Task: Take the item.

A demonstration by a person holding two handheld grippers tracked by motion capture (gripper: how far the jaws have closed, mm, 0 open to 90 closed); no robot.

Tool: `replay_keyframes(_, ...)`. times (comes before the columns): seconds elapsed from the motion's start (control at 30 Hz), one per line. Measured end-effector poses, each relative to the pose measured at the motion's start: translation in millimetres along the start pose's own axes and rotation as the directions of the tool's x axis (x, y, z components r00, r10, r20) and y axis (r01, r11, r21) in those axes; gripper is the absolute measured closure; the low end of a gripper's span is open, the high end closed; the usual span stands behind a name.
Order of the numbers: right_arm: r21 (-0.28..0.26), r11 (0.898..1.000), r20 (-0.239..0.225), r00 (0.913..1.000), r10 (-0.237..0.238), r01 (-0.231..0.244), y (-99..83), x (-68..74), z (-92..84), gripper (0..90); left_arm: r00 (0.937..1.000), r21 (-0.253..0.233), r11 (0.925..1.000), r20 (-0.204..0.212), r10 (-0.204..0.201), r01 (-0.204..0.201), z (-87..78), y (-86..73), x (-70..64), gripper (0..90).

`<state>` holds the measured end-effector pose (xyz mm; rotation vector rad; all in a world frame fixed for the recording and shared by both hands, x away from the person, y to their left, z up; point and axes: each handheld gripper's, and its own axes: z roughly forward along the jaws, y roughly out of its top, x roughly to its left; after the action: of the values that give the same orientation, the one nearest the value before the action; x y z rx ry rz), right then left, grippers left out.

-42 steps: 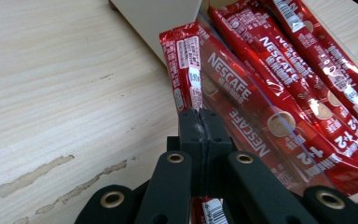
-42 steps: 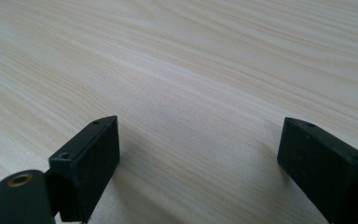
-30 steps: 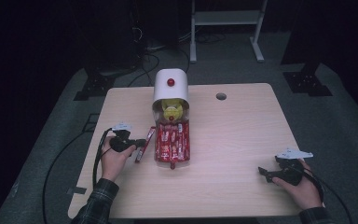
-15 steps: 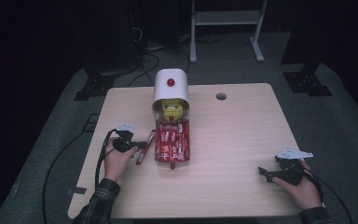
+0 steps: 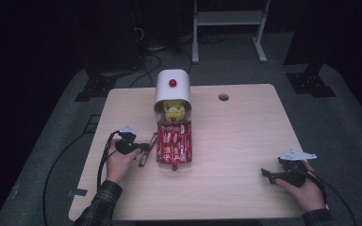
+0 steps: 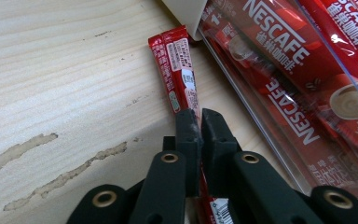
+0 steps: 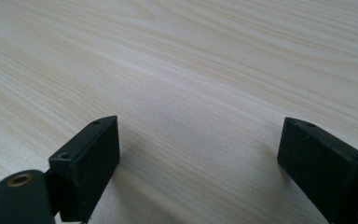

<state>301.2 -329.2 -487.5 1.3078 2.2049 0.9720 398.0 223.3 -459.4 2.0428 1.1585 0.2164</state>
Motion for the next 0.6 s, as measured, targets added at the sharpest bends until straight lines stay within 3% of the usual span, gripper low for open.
replay_keyframes(0.1, 0.0, 1.0, 0.0, 1.0, 0.0, 0.0, 0.0, 0.0, 0.0, 11.7, 1.0, -0.004, 1.0, -0.002, 0.006, -0.006, -0.6, 0.1, -0.8, 83.1)
replay_keyframes(0.6, 0.0, 1.0, 0.0, 1.0, 0.0, 0.0, 0.0, 0.0, 0.0, 11.7, 0.9975, -0.022, 0.9981, -0.042, 0.056, -0.057, -16.1, -3.3, -2.4, 53.0)
